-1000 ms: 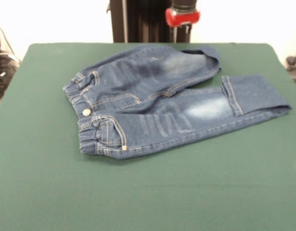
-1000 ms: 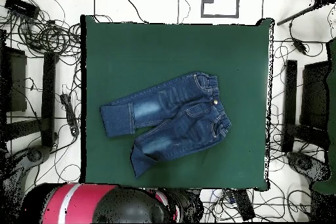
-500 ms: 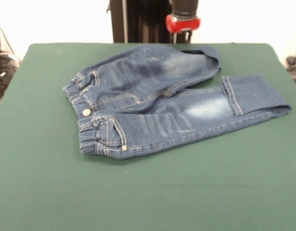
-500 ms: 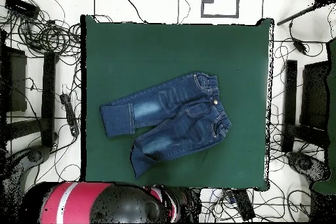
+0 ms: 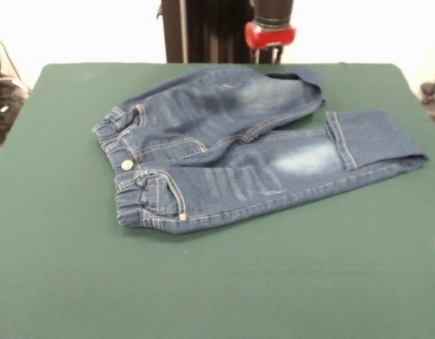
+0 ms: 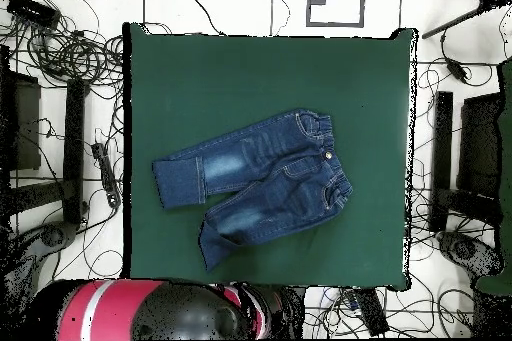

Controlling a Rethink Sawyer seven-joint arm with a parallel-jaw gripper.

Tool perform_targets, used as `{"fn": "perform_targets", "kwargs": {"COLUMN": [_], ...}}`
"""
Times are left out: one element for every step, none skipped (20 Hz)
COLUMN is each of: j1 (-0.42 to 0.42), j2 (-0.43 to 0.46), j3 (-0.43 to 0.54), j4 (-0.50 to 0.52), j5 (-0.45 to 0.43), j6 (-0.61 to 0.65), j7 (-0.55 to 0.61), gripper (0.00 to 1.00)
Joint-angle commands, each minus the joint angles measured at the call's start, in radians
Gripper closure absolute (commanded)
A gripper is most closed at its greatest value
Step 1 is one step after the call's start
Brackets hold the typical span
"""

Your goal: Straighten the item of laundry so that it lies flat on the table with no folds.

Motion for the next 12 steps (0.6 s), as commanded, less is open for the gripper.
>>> {"fn": "perform_targets", "kwargs": {"j1": [0.021,0.02,0.022,0.021,0.021,0.021,0.02,0.019,0.017,0.011,0.007,0.003], "j2": [-0.088,-0.101,-0.106,-0.114,-0.124,-0.132,-0.143,-0.155,-0.17,-0.188,-0.209,-0.23], "j3": [0.136,0.14,0.14,0.141,0.146,0.148,0.152,0.154,0.157,0.163,0.168,0.172], "j4": [-0.188,-0.184,-0.182,-0.178,-0.174,-0.17,-0.166,-0.159,-0.152,-0.142,-0.129,-0.116], "j5": [0.12,0.121,0.124,0.126,0.127,0.129,0.128,0.128,0.126,0.12,0.115,0.11], "j6": [0.036,0.05,0.057,0.063,0.072,0.079,0.09,0.101,0.115,0.13,0.147,0.164], "j7": [0.126,0.127,0.128,0.132,0.134,0.138,0.14,0.143,0.144,0.146,0.148,0.15], "gripper": [0.0,0.0,0.0,0.0,0.0,0.0,0.0,0.0,0.0,0.0,0.0,0.0]}}
